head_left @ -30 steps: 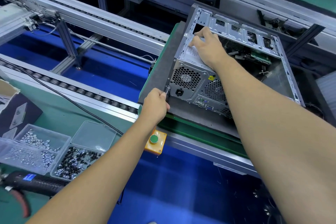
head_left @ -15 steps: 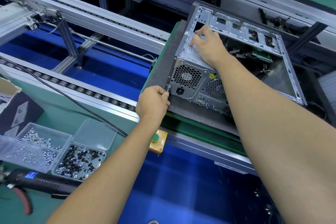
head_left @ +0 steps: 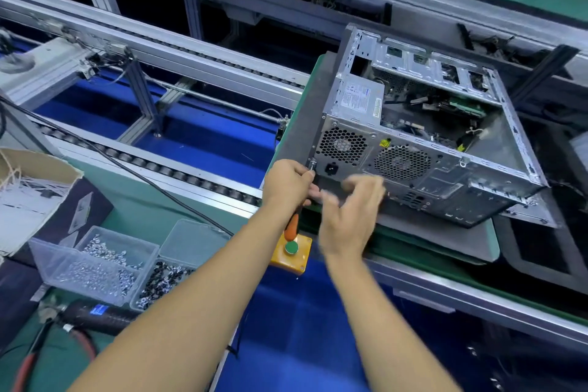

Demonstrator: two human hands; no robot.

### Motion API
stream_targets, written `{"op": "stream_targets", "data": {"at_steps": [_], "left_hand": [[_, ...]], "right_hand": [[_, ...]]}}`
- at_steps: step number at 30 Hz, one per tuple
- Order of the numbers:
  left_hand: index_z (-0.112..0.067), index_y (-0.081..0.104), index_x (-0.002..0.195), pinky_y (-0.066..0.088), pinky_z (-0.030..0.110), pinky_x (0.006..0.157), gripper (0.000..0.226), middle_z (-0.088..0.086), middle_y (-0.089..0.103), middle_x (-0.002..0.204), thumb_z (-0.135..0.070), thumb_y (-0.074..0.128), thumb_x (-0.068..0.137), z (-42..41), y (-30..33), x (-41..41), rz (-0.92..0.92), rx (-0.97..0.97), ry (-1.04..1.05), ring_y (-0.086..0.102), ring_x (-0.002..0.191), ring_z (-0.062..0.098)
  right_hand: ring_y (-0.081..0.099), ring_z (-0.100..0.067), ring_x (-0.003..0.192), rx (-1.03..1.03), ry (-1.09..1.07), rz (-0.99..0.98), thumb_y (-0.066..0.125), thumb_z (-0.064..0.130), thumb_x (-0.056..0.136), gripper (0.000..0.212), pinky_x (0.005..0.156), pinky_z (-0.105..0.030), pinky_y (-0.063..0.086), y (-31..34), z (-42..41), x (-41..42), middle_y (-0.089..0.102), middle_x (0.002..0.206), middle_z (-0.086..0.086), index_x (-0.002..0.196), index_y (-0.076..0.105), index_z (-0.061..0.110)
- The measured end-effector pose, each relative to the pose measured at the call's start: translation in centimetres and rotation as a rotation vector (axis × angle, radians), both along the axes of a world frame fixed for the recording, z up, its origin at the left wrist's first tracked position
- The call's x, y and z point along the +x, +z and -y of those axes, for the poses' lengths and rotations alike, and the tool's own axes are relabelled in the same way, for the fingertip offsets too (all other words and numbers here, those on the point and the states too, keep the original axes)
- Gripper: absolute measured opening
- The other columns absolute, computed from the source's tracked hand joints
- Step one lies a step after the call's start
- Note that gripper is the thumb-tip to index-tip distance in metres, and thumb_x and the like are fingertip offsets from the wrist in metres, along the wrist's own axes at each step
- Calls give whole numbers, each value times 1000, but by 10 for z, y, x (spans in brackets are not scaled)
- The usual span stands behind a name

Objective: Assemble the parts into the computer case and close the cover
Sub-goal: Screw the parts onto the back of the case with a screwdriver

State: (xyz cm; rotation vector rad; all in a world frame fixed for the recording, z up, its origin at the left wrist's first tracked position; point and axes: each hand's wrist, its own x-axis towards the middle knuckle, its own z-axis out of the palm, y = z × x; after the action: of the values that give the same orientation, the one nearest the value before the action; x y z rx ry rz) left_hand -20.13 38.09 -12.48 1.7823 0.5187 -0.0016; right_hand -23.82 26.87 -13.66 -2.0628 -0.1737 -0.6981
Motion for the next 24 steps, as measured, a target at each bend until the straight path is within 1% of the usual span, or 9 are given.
{"op": "stream_targets", "data": {"at_steps": [3,5,9,13,16,18,19,21,24], "left_hand": [[-8,69,90,64,40,62,15,5,73,62,-17,62,100,-2,-6,3,1,-78,-41,75,62,19],[-9,65,86,63,50,67,15,14,74,67,-14,61,100,-2,-9,3,10,-110,-60,76,66,26],[-5,62,88,62,56,71,15,20,74,74,-11,59,101,-3,-4,4,21,-125,-91,76,71,31],[-14,66,96,61,42,71,15,3,75,75,-27,58,99,-17,29,-2,3,309,-261,75,67,22],[-29,60,91,38,30,55,15,-11,60,65,-40,50,91,-32,82,18,472,878,46,57,59,20],[-25,56,88,32,31,56,16,-13,56,64,-39,47,89,-27,130,57,885,840,123,50,62,15],[-25,58,90,35,31,62,19,-15,56,69,-40,45,89,-21,149,81,926,798,44,51,71,14],[-28,63,107,42,36,82,33,-14,64,95,-48,42,93,-6,161,128,728,900,-272,55,97,17],[-24,55,137,30,42,108,54,5,62,133,-59,40,99,6,127,165,360,1128,-707,51,126,29]], "right_hand": [[62,-27,74,99,-19,-618,47,59,74,35,60,-37,41,-36,-20,-42,61,80,8,95,29,38],[64,-32,69,234,24,-805,54,53,83,32,61,-45,52,-43,-34,-54,67,76,1,95,31,35],[55,-19,64,332,-156,-768,63,31,87,31,53,-35,34,-37,-56,-59,58,70,5,87,32,33],[50,-13,56,245,-340,-649,57,28,91,26,49,-31,26,-28,-67,-56,52,60,5,87,32,25],[47,-12,50,163,-346,-622,57,33,91,28,48,-29,27,-28,-71,-55,48,54,6,85,32,25],[44,-12,48,108,-348,-606,56,35,91,28,48,-28,27,-28,-73,-54,45,52,6,83,31,26],[44,-13,47,82,-346,-611,55,36,91,27,48,-28,27,-29,-74,-53,44,51,6,83,31,26],[44,-14,46,50,-350,-625,53,38,90,25,48,-28,28,-27,-75,-53,44,50,7,84,32,26],[44,-14,47,41,-359,-630,49,40,88,22,49,-28,26,-28,-75,-52,44,49,6,84,33,26]]}}
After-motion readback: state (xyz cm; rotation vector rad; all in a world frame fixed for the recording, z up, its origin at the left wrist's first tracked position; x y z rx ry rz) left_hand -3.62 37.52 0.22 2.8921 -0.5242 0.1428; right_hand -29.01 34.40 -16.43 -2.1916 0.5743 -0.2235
